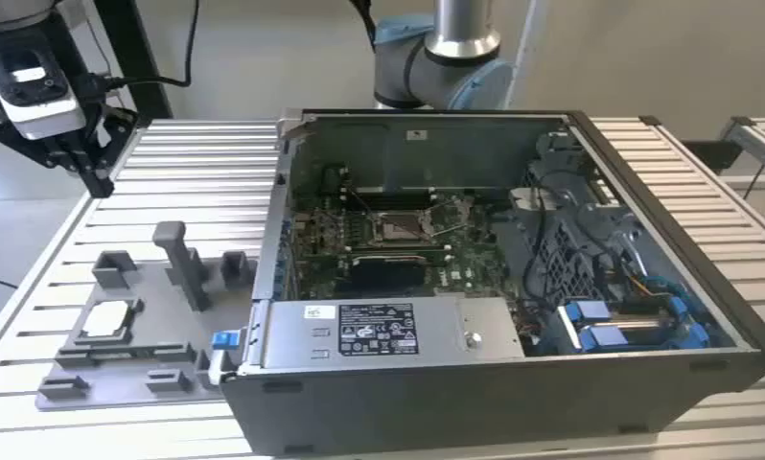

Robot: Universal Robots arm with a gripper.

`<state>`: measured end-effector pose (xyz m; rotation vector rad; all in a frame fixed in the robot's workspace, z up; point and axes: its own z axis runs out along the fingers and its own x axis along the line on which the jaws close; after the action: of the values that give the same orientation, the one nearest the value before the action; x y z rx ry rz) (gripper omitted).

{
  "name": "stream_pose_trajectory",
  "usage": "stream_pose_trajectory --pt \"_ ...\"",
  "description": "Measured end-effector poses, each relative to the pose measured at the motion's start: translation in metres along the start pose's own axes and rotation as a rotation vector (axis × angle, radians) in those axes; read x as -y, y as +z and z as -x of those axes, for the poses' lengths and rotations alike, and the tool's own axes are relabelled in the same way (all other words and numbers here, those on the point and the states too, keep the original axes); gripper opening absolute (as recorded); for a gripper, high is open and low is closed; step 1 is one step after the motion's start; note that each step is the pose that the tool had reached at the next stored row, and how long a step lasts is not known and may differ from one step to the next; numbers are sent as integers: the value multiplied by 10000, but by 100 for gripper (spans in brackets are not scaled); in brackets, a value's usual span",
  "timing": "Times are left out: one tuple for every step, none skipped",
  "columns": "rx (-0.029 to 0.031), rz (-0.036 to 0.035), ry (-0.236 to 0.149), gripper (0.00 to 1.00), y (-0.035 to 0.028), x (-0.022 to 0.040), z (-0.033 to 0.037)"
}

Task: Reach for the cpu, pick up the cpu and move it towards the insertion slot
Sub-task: 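Reach for the cpu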

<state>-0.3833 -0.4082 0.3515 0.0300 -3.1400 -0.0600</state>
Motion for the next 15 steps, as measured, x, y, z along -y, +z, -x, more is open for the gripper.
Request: stream_pose_trajectory --pt "0 0 0 0 0 0 0" --pt "0 0 0 0 0 0 0" --pt "0 0 0 0 0 0 0" --pt "0 0 0 0 0 0 0" --pt "0 0 0 0 0 0 0" --pt "-1 0 0 0 0 0 0" --pt "-1 0 0 0 0 0 0" --pt "-1 0 0 0 0 0 0" --pt "0 0 0 0 0 0 0" --pt "0 0 0 0 0 0 0" --pt "-1 0 0 0 0 0 0" --pt "0 0 0 0 0 0 0" --pt "0 0 0 0 0 0 0" --pt "-2 -2 0 0 -1 0 -5" --pt "2 0 1 0 -1 0 -20"
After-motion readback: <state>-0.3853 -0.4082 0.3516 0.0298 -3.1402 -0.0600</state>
